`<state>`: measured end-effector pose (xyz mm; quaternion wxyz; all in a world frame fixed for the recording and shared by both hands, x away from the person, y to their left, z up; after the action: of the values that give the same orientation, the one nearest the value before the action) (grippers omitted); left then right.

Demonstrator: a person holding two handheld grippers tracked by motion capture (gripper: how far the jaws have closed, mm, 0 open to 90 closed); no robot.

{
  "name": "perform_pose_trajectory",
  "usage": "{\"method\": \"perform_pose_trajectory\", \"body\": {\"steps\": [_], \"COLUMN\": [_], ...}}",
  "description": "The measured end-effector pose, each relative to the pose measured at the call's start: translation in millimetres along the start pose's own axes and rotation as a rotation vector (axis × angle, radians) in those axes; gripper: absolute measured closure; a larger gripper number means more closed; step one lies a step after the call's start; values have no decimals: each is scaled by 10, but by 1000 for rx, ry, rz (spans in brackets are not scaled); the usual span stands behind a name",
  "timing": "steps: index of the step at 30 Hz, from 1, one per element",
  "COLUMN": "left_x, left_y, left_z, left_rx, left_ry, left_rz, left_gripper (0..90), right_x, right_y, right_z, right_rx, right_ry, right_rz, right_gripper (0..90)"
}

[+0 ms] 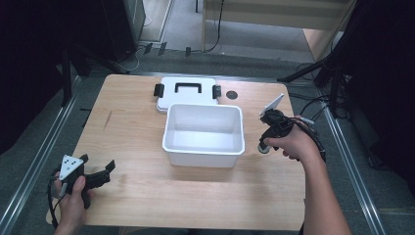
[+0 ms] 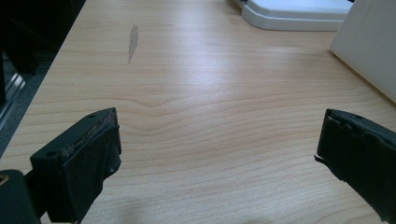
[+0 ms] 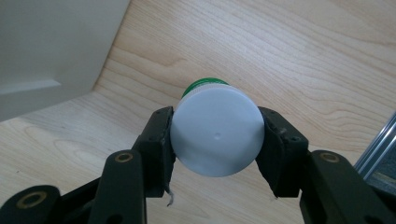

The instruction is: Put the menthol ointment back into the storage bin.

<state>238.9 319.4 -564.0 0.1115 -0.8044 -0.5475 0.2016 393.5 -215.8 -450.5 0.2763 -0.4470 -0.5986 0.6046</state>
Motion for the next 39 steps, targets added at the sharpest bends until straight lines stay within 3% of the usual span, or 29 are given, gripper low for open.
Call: {"method": "perform_pose_trajectory", "body": {"steps": [20,39], "left_x": [-2,-2], "left_y": [3,6], "left_z": [0,-1], "left_rx": [-2,0], "left_ry": [1,3], "left_rz": [2,2], "left_gripper": [2,2], "right_x": [38,127], "right_y": [-510,-884], "right_z": [-177,-348], "right_rx": [-14,-23], "right_ry": [-19,-36], "right_rz": [-3,1], "right_gripper": [515,515]}}
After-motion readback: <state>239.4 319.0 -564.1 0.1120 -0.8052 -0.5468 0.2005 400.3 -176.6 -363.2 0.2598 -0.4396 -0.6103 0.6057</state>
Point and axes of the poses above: each handheld gripper's, and its own axes: y roughly forward along the jaws, z roughly out of its underside, x roughly to its left, the point moved 3 cm from there along y, roughly forward along the jaws, and after that the axes turned 11 degrees about z, right-handed, at the moved point
